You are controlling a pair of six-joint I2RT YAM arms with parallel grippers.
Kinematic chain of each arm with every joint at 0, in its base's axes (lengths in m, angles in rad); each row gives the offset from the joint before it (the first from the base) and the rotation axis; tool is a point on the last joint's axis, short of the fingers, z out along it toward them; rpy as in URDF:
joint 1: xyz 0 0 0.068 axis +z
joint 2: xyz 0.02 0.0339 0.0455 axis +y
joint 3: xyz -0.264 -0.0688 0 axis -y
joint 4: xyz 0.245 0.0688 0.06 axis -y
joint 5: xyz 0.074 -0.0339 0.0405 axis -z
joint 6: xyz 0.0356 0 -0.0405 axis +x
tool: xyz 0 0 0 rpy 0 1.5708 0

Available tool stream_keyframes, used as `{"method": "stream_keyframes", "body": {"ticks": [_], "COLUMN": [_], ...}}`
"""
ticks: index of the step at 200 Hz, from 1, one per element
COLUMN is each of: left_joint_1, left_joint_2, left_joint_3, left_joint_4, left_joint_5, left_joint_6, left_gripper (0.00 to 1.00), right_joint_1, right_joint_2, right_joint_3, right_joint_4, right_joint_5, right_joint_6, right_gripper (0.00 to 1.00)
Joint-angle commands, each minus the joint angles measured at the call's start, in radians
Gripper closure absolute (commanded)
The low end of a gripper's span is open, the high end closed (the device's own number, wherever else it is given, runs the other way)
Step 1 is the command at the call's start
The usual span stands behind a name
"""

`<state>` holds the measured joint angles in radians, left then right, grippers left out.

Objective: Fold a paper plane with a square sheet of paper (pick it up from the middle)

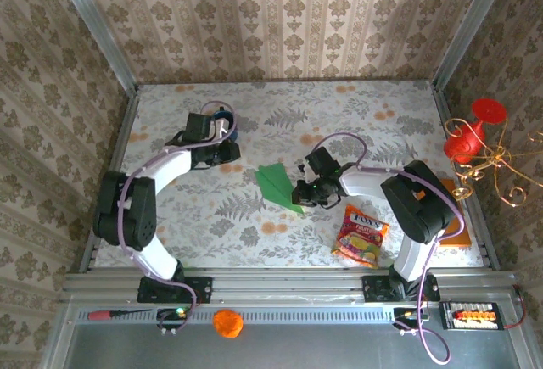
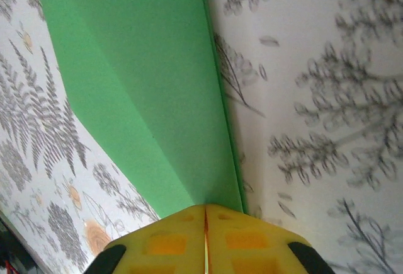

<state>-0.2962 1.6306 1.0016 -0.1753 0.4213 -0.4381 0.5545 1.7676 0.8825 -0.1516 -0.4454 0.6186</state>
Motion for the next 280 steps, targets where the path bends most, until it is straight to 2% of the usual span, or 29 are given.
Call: {"method": "stream_keyframes", "body": {"ticks": [1, 27, 59, 72, 106, 141, 171, 211, 237, 280], "left_joint_1": [-0.016, -0.02, -0.017, -0.015, -0.014, -0.044, -0.104, -0.132, -0.146, -0.15], "left_joint_2": [-0.047, -0.11, -0.186, -0.21, -0.239, -0.213, -0.177, -0.134, -0.12, -0.11], "left_joint_3": [-0.057, -0.129, -0.222, -0.252, -0.312, -0.307, -0.238, -0.208, -0.201, -0.2], "left_joint_4": [0.02, 0.059, 0.106, 0.116, 0.162, 0.181, 0.104, 0.124, 0.131, 0.143], "left_joint_5": [-0.012, -0.045, -0.086, -0.096, -0.073, -0.003, -0.036, -0.01, -0.015, -0.018], "left_joint_6": [-0.048, -0.114, -0.17, -0.191, -0.231, -0.208, -0.161, -0.172, -0.175, -0.192], "left_gripper": [0.77, 0.7, 0.6, 0.55, 0.34, 0.26, 0.18, 0.09, 0.0, 0.0], "right_joint_1": [-0.002, -0.005, -0.028, -0.043, -0.062, -0.082, -0.094, -0.102, -0.103, -0.103], "right_joint_2": [-0.055, -0.133, -0.146, -0.134, -0.088, -0.035, -0.014, 0.014, 0.033, 0.052], "right_joint_3": [-0.007, 0.008, 0.022, 0.027, 0.046, 0.063, 0.048, 0.041, 0.045, 0.045], "right_joint_4": [-0.032, 0.087, 0.057, 0.062, 0.082, 0.127, 0.215, 0.242, 0.235, 0.261], "right_joint_5": [-0.062, -0.093, 0.0, 0.024, 0.03, -0.017, -0.065, -0.073, -0.064, -0.1], "right_joint_6": [0.029, 0.071, 0.001, -0.027, -0.082, -0.136, -0.136, -0.128, -0.129, -0.125], "right_gripper": [0.85, 0.77, 0.64, 0.62, 0.58, 0.59, 0.6, 0.63, 0.68, 0.77]}}
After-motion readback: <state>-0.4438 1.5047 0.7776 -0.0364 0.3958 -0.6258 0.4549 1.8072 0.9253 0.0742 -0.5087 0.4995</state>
